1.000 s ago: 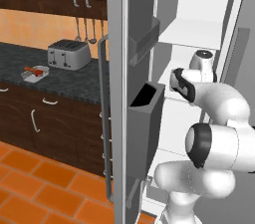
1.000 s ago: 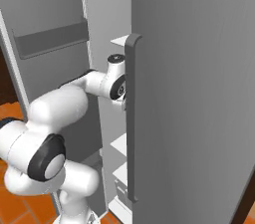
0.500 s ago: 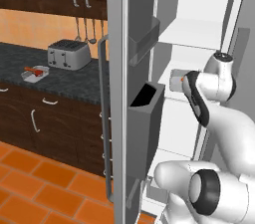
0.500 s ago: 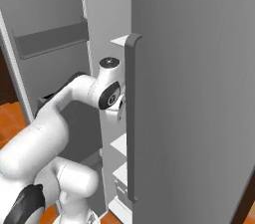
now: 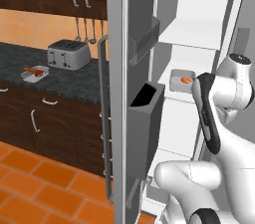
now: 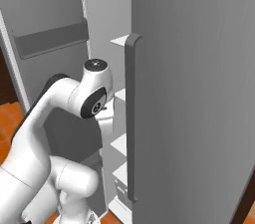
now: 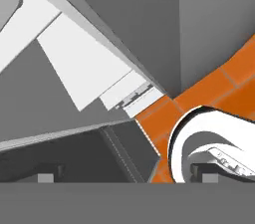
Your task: Take the meat container that has the shrimp and place it on the second highest rack of the freezer. Then take the vegetable container that has the bell pepper and carrot and place it on the highest rack of the freezer.
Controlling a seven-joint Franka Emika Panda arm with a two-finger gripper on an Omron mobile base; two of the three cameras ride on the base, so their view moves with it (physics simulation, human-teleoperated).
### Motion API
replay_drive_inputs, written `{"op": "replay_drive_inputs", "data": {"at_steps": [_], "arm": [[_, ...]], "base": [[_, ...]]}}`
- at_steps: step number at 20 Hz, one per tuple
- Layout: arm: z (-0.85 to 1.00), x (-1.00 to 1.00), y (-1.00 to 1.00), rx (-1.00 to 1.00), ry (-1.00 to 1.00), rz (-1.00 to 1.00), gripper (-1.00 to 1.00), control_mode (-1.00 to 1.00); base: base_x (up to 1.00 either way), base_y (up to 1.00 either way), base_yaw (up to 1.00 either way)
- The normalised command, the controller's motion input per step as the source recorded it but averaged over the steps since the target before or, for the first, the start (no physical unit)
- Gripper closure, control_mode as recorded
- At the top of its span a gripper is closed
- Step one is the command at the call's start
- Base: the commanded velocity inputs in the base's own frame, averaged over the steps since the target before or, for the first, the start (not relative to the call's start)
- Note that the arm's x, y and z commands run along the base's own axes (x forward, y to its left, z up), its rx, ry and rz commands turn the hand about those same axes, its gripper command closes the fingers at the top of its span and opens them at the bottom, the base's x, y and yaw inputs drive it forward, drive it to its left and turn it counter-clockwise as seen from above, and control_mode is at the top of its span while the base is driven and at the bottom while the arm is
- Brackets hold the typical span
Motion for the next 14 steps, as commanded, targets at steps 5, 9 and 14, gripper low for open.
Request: {"op": "replay_drive_inputs", "data": {"at_steps": [5, 9, 14], "arm": [[0.34, -1.00, 0.20, -0.17, 0.01, 0.26, -1.00, -1.00], [0.29, -0.56, 0.11, -0.14, -0.01, 0.25, -1.00, -1.00], [0.30, -0.37, 0.23, -0.03, -0.02, 0.36, -1.00, -1.00]], "base": [[0.00, 0.00, 0.00], [0.00, 0.00, 0.00], [0.00, 0.00, 0.00]]}}
